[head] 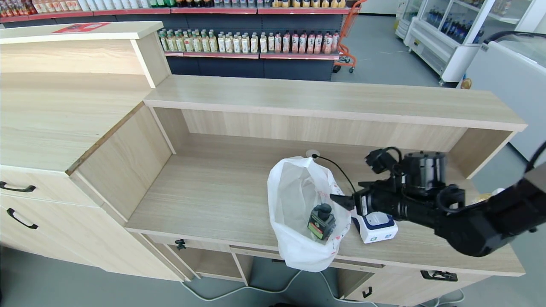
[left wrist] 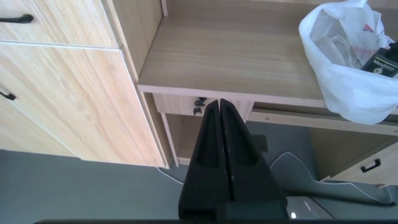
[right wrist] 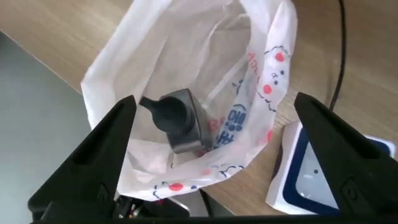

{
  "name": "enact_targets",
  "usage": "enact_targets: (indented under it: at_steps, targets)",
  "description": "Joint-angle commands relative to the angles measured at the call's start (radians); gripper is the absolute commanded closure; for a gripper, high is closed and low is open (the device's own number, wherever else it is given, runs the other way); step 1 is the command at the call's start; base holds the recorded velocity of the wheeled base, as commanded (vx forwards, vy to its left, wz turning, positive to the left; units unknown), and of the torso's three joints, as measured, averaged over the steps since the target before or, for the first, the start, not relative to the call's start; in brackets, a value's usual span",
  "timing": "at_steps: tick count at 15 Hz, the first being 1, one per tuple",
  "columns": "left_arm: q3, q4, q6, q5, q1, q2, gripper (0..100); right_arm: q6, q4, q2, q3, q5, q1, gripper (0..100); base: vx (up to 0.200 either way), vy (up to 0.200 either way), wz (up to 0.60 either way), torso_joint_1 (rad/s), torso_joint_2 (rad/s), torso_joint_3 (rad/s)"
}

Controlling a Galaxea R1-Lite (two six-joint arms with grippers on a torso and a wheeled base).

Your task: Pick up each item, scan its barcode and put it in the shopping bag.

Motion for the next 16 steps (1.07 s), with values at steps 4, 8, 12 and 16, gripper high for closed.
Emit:
enact_targets:
  at_steps: [4,8,12,16]
  targets:
    - [0.001,0.000,0.000,0.000,0.000,0.001,100,0.098,0.634,-0.826,0.073,-0.007,-0.229,0,0.000,0.000,0.00,0.000,0.00,0.000]
    - [0.001,0.000,0.000,0.000,0.000,0.001,100,0.091,0.843,-1.076,0.143,-0.007,-0.349,0,0.000,0.000,0.00,0.000,0.00,0.000]
    - [-0.001,-0.001,0.000,0.000,0.000,0.001,100,0.084,0.894,-1.127,0.142,-0.007,-0.357,0,0.000,0.000,0.00,0.000,0.00,0.000]
    - [-0.001,0.000,0.002,0.000,0.000,0.000,100,0.059,0.890,-1.090,0.140,-0.009,-0.455,0,0.000,-0.100,0.00,0.004,0.00,0.002]
